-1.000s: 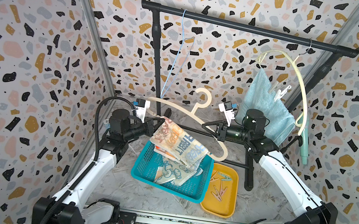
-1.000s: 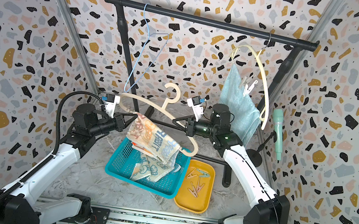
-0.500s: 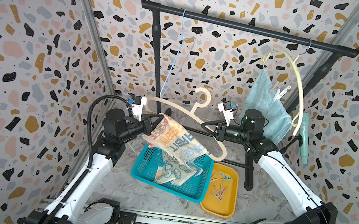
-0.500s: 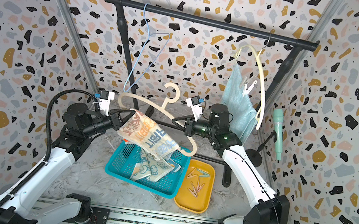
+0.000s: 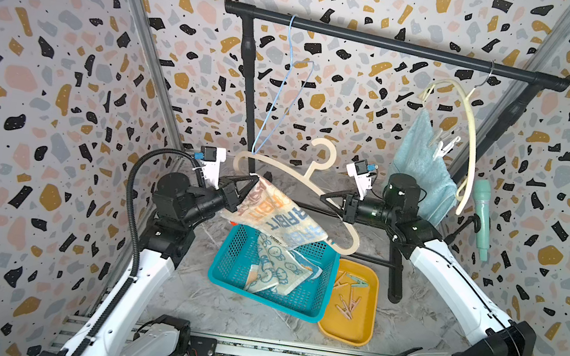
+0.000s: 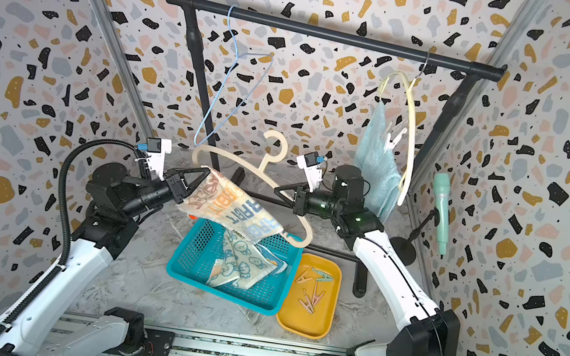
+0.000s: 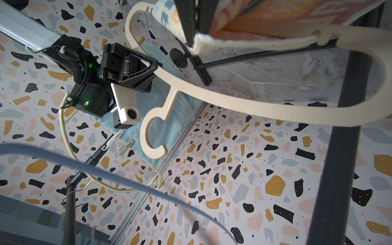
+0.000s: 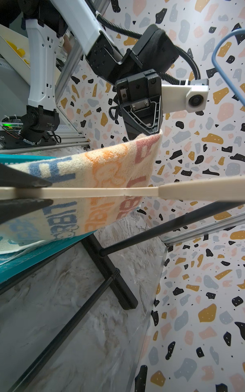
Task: Remove the clothespins securing towels to the hanger
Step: Remove the towel from the hanger.
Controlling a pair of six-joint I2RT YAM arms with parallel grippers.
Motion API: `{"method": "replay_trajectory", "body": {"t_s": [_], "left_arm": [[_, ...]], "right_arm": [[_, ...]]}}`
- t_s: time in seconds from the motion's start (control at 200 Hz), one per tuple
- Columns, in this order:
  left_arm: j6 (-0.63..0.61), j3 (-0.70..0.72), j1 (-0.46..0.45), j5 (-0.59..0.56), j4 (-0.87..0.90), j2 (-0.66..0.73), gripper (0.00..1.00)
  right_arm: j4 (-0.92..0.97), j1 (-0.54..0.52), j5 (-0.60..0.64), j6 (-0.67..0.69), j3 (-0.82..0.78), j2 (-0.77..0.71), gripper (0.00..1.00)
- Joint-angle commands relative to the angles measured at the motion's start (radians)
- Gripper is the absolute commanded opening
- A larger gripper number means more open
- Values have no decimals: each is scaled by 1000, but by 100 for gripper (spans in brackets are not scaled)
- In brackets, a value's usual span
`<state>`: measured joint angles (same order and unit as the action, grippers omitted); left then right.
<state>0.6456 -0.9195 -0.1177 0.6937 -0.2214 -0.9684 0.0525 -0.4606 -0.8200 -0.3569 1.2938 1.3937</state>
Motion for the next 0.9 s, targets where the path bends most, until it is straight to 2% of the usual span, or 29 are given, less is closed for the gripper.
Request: {"method": "replay_trajectory", "body": {"t_s": [0.0, 0.896], "left_arm": [[39, -57, 6, -3, -93, 28, 0], [152, -168, 6, -5, -173, 59, 0]], "right_arm": [[1, -4, 18, 14, 25, -35, 0], [35, -3, 86, 51, -1, -33, 0]]}}
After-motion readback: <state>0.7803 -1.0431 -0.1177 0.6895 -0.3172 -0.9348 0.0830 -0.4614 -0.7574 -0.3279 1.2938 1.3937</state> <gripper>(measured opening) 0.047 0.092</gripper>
